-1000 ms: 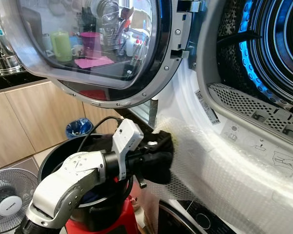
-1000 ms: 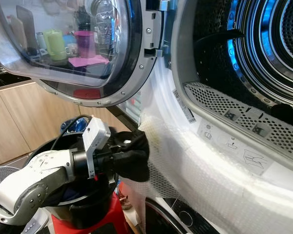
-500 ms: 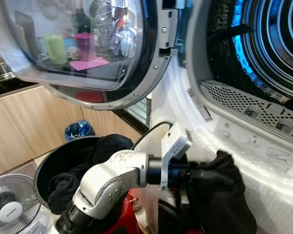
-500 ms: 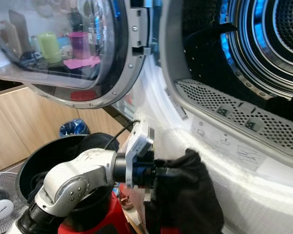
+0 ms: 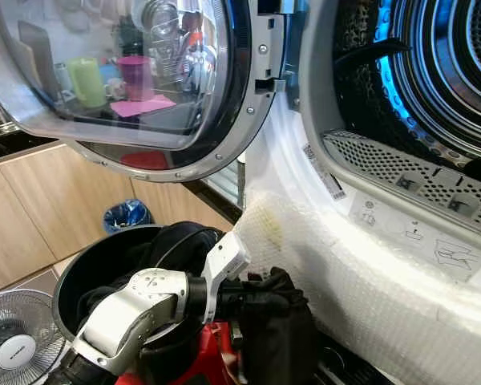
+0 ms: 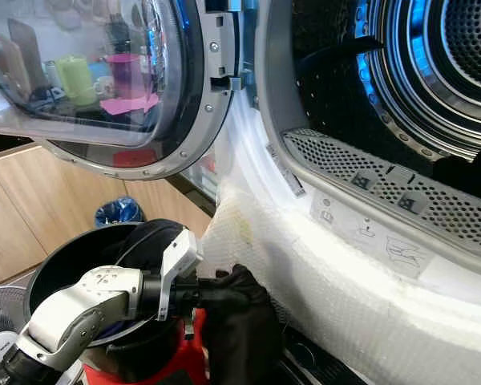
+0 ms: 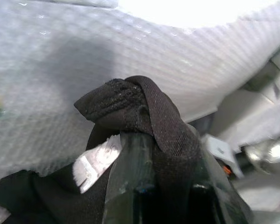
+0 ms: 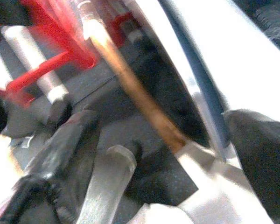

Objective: Clothes washing

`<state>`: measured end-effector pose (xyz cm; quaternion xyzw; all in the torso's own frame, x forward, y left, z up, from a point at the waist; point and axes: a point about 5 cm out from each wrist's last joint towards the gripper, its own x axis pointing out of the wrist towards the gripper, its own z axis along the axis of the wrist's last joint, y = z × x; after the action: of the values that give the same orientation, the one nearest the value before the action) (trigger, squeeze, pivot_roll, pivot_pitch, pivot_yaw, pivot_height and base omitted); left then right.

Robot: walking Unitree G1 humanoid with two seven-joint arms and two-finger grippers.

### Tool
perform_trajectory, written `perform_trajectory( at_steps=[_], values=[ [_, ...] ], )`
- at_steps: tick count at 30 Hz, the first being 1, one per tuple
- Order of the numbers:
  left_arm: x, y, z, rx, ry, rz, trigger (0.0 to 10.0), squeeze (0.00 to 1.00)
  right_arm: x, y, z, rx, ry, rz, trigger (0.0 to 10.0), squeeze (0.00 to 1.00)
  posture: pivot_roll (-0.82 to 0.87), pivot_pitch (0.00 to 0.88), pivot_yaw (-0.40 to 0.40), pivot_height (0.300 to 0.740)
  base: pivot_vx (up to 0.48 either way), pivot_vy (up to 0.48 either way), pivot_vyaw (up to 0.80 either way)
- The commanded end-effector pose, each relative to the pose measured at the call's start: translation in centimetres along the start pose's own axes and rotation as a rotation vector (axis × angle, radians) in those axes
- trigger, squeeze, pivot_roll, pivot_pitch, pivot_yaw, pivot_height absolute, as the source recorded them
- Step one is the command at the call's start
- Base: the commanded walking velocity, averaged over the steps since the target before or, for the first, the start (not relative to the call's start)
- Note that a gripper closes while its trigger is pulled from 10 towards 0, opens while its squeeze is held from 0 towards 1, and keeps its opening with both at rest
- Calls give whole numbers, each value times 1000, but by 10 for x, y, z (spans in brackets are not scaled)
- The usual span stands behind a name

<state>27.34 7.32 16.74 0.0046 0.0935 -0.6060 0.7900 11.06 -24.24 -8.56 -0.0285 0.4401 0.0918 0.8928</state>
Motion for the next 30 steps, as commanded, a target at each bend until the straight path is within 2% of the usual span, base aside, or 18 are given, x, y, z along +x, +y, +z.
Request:
perform_trajectory(
  at_steps=[1,3,4,5,8,9,12,17,18,19,20,22,23,25,30],
  values=[
    [1,2,8,44,-36,17,0,0,-3,5,1,-39,-25,92,10000,0,224,0,-27,740,0,0,0],
    [4,2,6,42,-43,15,0,0,-9,6,2,-29,-71,162,10000,0,221,0,-25,740,0,0,0],
    [5,0,5,40,-40,4,0,0,-12,6,5,6,-112,188,10000,75,211,0,-26,740,0,0,0],
    [6,-2,3,37,-35,-12,0,0,-15,6,11,44,-167,221,10000,1000,208,0,-25,740,0,0,0],
    [10,-8,-3,21,-25,-52,0,0,-33,13,36,83,-348,351,10000,1000,192,0,-16,740,0,0,0],
    [10,-8,-3,21,-25,-52,0,0,-33,13,36,83,-348,351,10000,1000,192,0,-16,740,0,0,0],
    [13,-10,-12,6,0,-70,0,0,-53,24,50,72,-435,500,10000,1000,185,0,-14,740,0,0,0],
    [19,-14,-16,-14,-6,-86,0,0,-67,31,57,70,-474,568,10000,1000,184,0,-14,740,0,0,0],
    [26,-18,-19,-23,-9,-101,0,0,-80,40,61,56,-482,643,10000,1000,184,0,-14,740,0,0,0],
    [26,-18,-19,-23,-9,-101,0,0,-80,40,61,56,-482,643,10000,1000,184,0,-14,740,0,0,0],
    [33,-22,-20,-14,-11,-122,0,0,-88,45,61,41,-462,682,10000,1000,173,0,-19,740,0,0,0],
    [44,-28,-16,3,-25,-149,0,0,-91,47,66,37,-452,668,10000,1000,172,0,-21,740,0,0,0],
    [44,-28,-16,3,-25,-149,0,0,-91,47,66,37,-452,668,10000,1000,172,0,-21,740,0,0,0],
    [55,-34,-11,11,-48,-185,0,0,-84,48,70,43,-450,632,10000,1000,165,0,-21,740,0,0,0],
    [76,-49,-4,22,-81,-255,0,0,-76,61,82,43,-473,660,10000,1000,166,0,-25,740,0,0,0]
  ],
)
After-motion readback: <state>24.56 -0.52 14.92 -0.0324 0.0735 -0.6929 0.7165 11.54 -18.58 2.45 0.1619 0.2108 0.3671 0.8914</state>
